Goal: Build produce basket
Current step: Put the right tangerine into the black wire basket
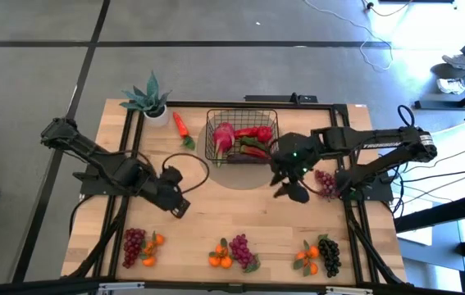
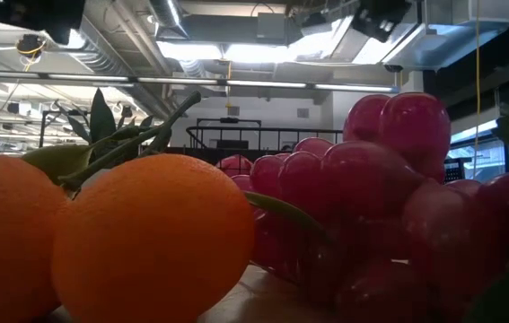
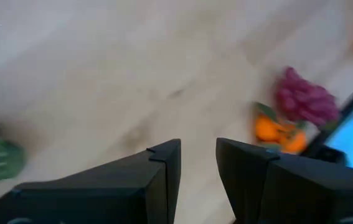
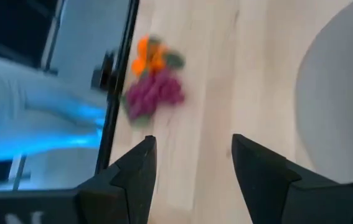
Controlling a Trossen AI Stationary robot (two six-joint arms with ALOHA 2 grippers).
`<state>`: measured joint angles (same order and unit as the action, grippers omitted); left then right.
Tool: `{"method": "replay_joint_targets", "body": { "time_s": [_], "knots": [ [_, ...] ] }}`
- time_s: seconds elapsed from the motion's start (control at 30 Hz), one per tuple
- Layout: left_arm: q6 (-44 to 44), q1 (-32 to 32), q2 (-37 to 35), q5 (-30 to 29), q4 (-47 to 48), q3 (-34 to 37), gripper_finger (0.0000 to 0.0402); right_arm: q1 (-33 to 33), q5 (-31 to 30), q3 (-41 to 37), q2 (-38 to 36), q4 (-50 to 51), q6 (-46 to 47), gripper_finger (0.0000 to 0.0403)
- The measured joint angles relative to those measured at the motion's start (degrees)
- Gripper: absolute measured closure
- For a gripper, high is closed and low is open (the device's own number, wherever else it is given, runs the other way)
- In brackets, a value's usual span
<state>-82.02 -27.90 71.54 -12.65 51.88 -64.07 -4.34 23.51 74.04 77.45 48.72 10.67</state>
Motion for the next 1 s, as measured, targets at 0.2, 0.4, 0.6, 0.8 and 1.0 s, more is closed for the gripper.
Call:
{"method": "replay_joint_targets", "body": {
  "time_s": [0.2, 0.4, 0.6, 0.8, 1.0],
  "knots": [
    [0.04, -5.10, 1.36, -4.19, -3.65, 0.00, 0.0311, -8.49, 0.14, 0.00, 0.02, 8.48, -0.08, 0.0210],
    [0.07, -8.65, 2.16, -5.99, -3.61, 0.00, 0.0311, -18.58, -1.29, 0.00, 0.02, 10.81, 7.12, 0.0210],
    [4.47, -10.69, 2.13, -6.61, -3.74, 0.00, 0.0311, -25.83, -4.97, 0.00, 1.70, 9.85, 21.64, 0.0210],
    [11.82, -12.16, 2.13, -6.69, -5.82, 0.00, 0.0311, -32.70, -6.46, 0.00, 7.44, 6.50, 31.02, 0.0210],
    [13.66, -14.08, 2.13, -6.85, -6.61, 0.00, 0.0311, -37.07, -7.04, 0.00, 14.44, 4.71, 36.06, 0.0210]
  ]
}}
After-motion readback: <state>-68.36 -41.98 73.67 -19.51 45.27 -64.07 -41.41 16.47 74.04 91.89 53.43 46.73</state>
